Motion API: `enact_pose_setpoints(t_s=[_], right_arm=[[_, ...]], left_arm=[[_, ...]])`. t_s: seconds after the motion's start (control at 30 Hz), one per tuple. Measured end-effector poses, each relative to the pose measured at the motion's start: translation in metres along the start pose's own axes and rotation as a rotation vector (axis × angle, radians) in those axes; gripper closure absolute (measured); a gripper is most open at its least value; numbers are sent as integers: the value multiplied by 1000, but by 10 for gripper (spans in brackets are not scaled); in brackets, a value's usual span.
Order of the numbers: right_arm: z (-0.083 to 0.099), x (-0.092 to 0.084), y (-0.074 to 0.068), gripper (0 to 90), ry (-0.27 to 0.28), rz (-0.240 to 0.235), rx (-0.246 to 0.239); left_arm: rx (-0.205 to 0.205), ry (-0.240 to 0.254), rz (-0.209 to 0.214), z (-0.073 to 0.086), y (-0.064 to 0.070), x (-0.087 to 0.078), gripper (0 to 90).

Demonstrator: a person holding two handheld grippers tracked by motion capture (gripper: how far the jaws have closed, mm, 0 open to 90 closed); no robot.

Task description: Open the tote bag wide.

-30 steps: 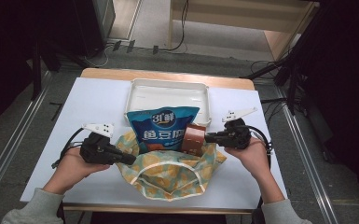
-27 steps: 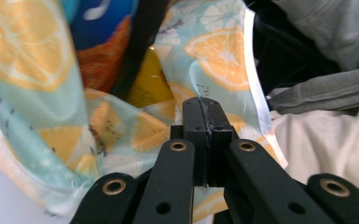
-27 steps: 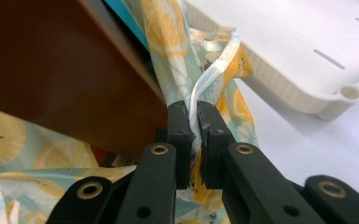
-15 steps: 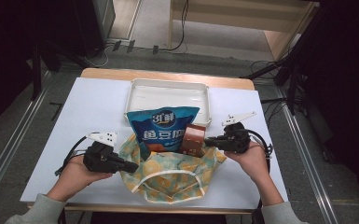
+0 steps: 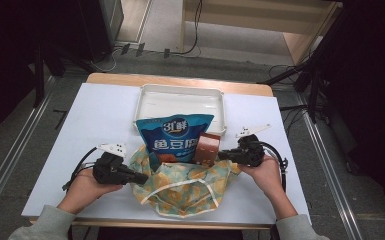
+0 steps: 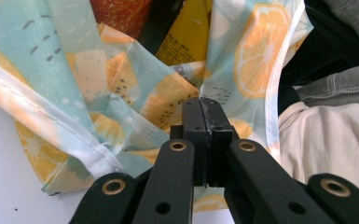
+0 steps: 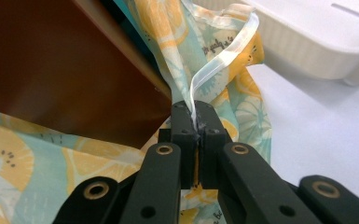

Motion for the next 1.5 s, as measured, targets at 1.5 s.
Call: enact_pose_setpoints(t_s=[1.5], right_arm=[[-25,-52,-51,713,92,-3,-160]], left_arm=[[41,39,-7,-27,18,-31,563]])
Point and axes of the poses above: each handheld gripper's, and its own axes: x roughly forward along the jaws, z roughly out of its underside, y roughly to its right, the point moved 9 cm from there along x, roughly forward along the jaws, and after that the axes turned 4 degrees about -z, right-handed, at the moved point
